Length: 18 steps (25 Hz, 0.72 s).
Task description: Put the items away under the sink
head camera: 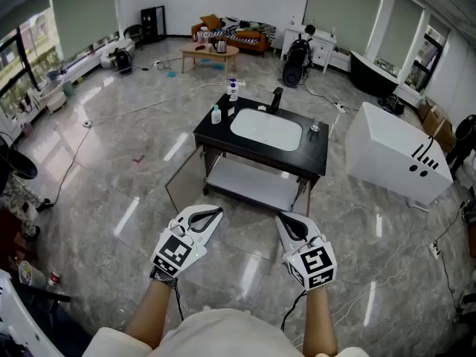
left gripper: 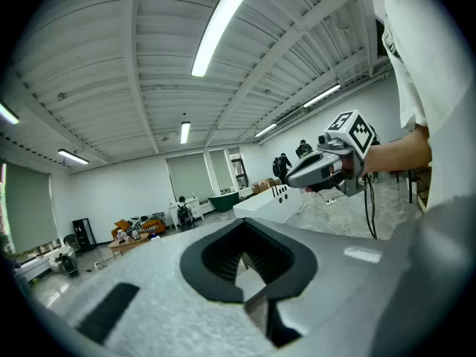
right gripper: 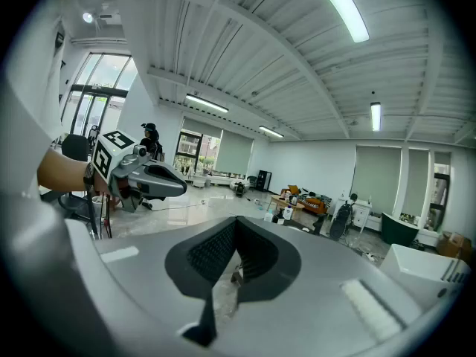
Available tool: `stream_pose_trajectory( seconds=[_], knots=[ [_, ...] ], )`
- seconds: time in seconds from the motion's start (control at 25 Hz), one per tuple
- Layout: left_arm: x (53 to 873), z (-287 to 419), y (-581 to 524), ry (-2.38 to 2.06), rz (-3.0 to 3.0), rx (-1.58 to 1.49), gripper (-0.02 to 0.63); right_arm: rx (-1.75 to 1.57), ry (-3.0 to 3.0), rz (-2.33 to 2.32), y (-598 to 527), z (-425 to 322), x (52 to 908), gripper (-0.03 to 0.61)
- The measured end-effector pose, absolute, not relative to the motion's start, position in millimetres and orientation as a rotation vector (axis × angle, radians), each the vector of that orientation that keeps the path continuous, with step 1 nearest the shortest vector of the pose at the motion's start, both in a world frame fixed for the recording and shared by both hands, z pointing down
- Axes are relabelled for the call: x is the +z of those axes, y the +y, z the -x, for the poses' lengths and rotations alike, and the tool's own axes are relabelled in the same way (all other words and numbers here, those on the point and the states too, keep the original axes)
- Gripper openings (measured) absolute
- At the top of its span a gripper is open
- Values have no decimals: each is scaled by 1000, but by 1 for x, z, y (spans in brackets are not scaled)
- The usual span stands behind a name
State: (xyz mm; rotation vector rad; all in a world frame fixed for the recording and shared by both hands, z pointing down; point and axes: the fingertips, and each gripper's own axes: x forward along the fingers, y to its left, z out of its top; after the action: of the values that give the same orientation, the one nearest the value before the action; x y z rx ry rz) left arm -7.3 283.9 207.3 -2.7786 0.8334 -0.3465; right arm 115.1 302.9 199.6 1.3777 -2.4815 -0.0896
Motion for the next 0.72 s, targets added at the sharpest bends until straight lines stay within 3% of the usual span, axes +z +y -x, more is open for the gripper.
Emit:
stream_pose_trajectory(
  seconds=[0.72],
  knots=[
    [212,-23,284,776,2784,-364,-2,12,-2603,-1389,309,-122,199,8]
  ],
)
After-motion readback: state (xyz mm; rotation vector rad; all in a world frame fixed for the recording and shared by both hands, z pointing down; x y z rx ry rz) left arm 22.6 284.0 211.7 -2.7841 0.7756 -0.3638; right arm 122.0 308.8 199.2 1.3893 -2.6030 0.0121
